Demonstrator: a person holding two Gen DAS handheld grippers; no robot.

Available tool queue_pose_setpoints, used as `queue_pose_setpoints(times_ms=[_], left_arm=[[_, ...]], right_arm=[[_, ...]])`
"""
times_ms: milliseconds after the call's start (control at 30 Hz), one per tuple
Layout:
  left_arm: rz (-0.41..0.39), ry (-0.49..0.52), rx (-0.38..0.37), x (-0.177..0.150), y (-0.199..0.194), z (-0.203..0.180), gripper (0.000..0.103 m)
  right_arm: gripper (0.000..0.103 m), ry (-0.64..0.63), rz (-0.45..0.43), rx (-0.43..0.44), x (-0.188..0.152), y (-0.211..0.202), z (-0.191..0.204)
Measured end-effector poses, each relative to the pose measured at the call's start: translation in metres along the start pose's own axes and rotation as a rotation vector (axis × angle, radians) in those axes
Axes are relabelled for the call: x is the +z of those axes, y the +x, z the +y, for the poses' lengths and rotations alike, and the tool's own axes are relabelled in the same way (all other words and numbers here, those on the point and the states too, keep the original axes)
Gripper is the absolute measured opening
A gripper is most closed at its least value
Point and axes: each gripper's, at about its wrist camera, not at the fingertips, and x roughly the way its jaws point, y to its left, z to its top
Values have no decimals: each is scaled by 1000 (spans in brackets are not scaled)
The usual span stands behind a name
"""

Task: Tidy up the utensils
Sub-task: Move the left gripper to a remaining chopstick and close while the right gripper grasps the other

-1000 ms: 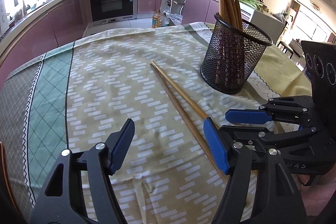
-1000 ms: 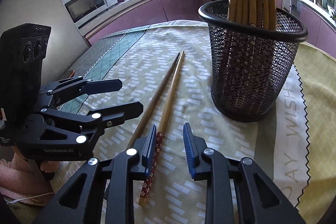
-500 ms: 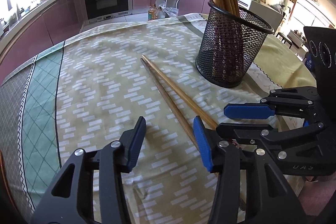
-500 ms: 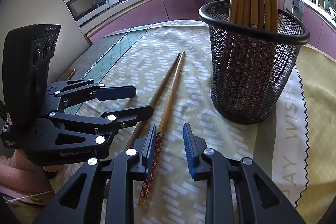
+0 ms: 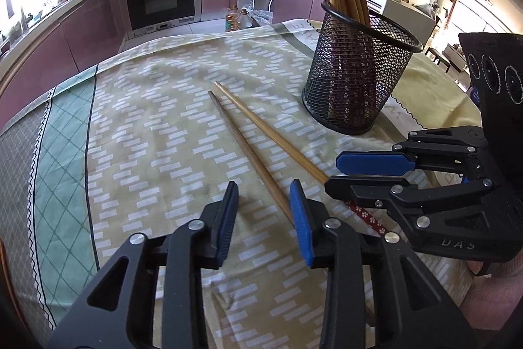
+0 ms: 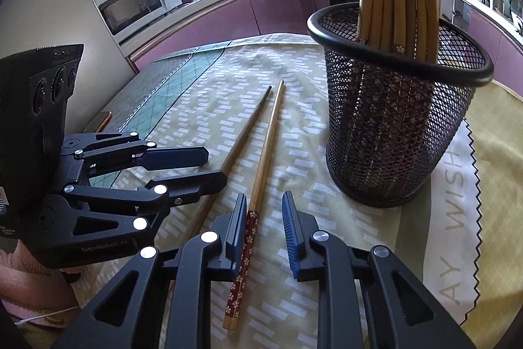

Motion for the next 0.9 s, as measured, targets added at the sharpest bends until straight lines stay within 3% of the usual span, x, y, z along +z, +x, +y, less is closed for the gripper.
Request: queue_pose_setpoints(times_ms=[533,700,900], left_arm=[[22,-23,-17,8,7,14,27],[21,-41,-30,11,11,15,14],[6,-78,-21,8,7,14,12]], right_arm=[[20,-44,-1,-58,20,20,8],[7,-27,-12,-70,24,24,6],[6,19,-30,-43,19,15,-4]])
